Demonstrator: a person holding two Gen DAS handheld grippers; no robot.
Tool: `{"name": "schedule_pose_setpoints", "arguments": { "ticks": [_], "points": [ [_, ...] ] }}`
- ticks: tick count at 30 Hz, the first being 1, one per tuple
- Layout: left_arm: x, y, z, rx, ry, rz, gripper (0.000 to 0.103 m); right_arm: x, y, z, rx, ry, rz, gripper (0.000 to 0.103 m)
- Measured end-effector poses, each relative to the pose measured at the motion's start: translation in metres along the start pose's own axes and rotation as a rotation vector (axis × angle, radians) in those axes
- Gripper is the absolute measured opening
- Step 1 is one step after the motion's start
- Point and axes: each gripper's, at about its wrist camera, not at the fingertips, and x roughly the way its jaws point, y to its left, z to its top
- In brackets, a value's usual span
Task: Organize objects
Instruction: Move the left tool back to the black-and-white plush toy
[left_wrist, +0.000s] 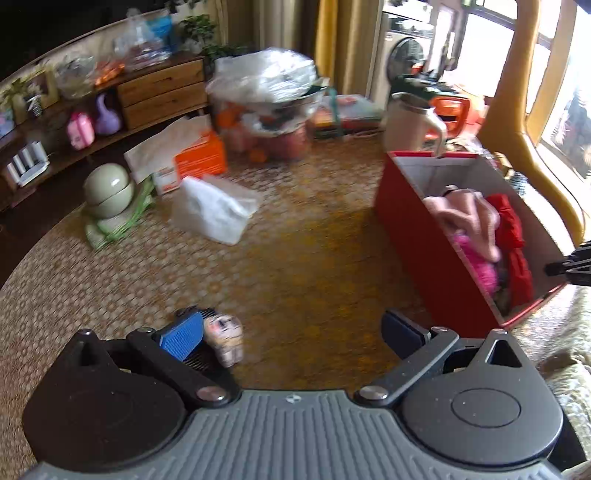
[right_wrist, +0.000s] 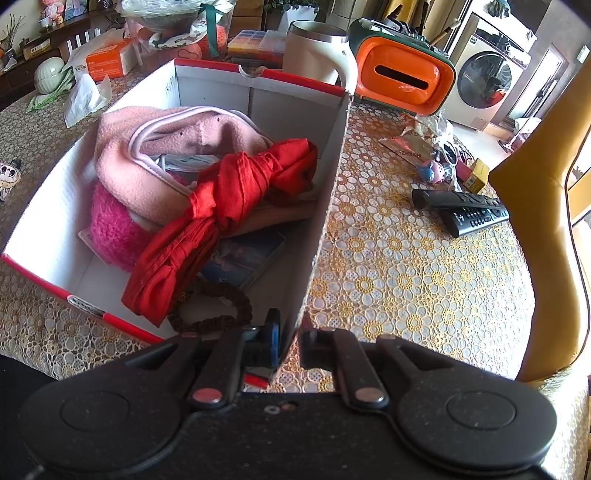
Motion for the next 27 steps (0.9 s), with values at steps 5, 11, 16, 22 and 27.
{"name": "schedule_pose_setpoints", "arguments": {
  "ticks": [5, 11, 16, 22, 27],
  "points": [
    [0.016, 0.032, -0.017, -0.067, 0.045, 0.027, 0.103, 0.001, 0.001, 0.001, -0.001, 0.004, -0.005, 0.009],
    [0.046, 0.051, -0.032, -0.060, 0.087, 0.107, 0.103, 0.002, 0.002, 0.002, 0.000, 0.010, -0.011, 0.009],
    [0.068, 0.055, -0.036, -0.060, 0.092, 0.139, 0.103, 0.004, 0.003, 0.003, -0.006, 0.017, -0.018, 0.009],
    [0.097, 0.051, -0.032, -0.054, 0.101, 0.129, 0.103, 0.004, 0.004, 0.003, -0.011, 0.020, -0.020, 0.009],
    [0.113, 0.050, -0.029, -0.068, 0.099, 0.147, 0.103, 0.004, 0.004, 0.003, -0.012, 0.020, -0.020, 0.009]
  ]
}}
